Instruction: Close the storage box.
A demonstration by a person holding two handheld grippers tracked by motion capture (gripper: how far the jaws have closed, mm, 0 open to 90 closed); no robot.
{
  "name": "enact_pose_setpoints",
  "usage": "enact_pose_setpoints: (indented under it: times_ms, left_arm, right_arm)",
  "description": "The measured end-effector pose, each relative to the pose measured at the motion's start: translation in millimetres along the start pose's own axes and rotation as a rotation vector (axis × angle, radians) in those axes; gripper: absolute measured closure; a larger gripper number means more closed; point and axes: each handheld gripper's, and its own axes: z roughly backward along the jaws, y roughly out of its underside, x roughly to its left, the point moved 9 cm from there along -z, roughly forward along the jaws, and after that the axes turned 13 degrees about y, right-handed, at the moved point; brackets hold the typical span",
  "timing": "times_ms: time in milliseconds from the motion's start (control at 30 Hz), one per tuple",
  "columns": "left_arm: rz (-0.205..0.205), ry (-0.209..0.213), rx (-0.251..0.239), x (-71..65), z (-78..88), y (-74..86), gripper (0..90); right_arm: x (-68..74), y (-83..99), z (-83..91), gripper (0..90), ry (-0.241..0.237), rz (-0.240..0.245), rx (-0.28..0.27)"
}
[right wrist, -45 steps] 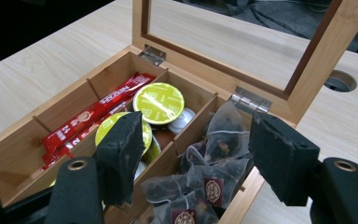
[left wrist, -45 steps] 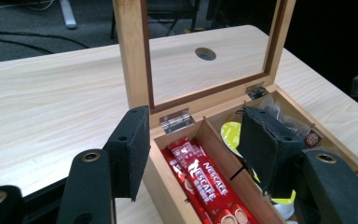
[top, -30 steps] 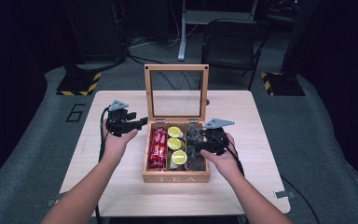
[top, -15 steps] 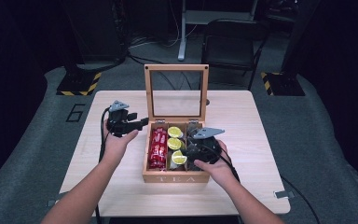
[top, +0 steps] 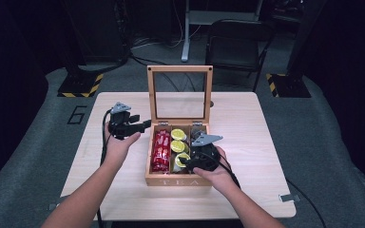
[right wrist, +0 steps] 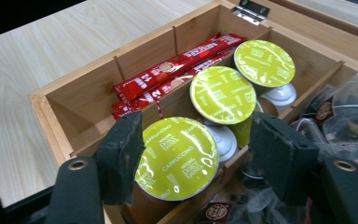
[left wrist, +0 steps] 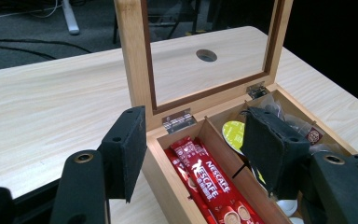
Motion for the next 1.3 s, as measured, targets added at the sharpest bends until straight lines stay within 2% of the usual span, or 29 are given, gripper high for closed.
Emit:
enact_pose_setpoints:
  times_ms: [233,400,733,1100,1300]
  left_arm:
    - [0.003,-0.001,-0.001,1.2,1.5,-0.1,39.8]
    - [0.006,0.000,-0.005,1.7,2.3,-0.4,39.8]
    - [0.013,-0.001,-0.009,4.0,5.8,-0.6,39.9]
    - [0.023,-0.004,-0.030,4.6,7.1,-3.5,39.9]
    - [0.023,-0.003,-0.028,4.4,7.8,-3.8,39.9]
  right_arm:
    - [4.4,2.4,-3.6,31.6,0.006,0.011,0.012]
    - [9.3,3.3,-5.4,30.3,-0.005,0.032,0.019]
    - [15.8,6.0,-11.4,29.9,0.011,0.072,0.033]
    - [16.9,8.1,-14.4,30.9,0.018,0.080,0.044]
    - [16.2,12.5,-16.0,33.3,0.017,0.059,0.058]
